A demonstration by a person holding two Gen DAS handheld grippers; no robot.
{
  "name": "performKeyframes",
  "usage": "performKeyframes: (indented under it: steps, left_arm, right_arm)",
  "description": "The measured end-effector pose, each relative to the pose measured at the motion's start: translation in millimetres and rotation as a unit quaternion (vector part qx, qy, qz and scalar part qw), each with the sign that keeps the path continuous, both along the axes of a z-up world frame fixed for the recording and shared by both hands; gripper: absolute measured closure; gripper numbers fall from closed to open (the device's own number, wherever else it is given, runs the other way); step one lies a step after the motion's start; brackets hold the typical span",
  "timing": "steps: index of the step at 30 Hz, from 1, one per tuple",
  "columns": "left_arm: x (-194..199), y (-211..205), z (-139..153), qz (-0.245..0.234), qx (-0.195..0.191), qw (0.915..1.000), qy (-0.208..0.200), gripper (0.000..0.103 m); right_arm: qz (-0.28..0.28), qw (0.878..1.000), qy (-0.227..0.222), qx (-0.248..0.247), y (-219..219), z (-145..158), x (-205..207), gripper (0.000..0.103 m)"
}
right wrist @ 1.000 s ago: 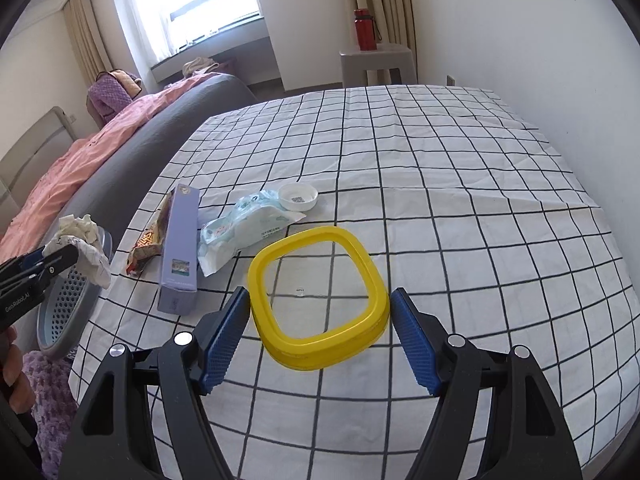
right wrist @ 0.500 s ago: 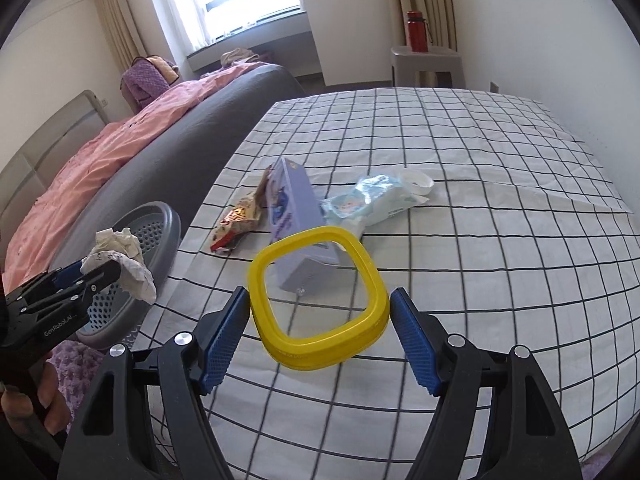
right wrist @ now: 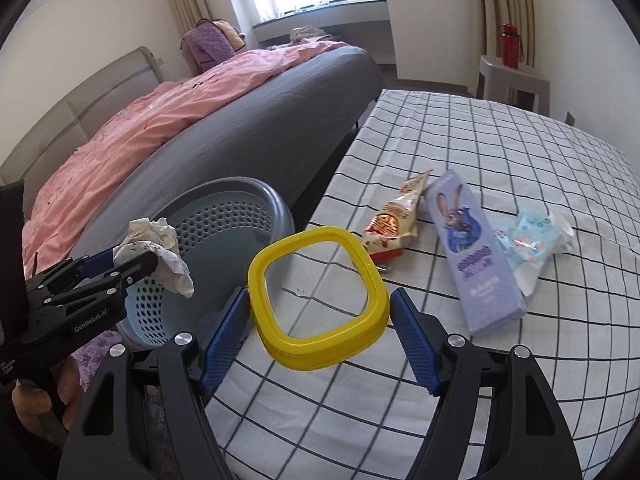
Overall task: Collect trash
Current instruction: 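Carry tissue and yellow ring over the grey basket and open both tools, then move both tools back from the basket to the sheet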
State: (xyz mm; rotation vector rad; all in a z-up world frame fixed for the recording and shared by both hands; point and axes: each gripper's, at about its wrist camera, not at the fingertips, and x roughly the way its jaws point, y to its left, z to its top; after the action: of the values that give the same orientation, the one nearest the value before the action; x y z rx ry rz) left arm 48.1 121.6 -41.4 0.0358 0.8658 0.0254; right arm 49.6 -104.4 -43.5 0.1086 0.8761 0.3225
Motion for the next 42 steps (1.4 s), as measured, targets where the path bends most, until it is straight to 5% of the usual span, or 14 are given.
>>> performKeyframes:
  steps: [12,24,32,42]
  left_arm:
    - [13,50,-20,0.043,-0.008,0.9989,0.018,0.052]
    - [20,63,-30,0.056,-0.017,0.9979,0.027,0.051]
    - [18,64,-28,0.061,-0.027,0.9975,0.022,0.031]
    - [15,69,-25,0.080,-0.022,0.9962,0.026,0.030]
  right_arm:
    - [0.069,0.997,0.018,-0.002,71,-12,24,0.033]
    - [0.093,0.995,0.026,-0.006,96,-21,45,0.032]
    - [0.094,0.995,0.021,-0.004,99,-18,48,0.028]
    - [0.087,0.996,0.020,-0.002,96,-16,43,0.028]
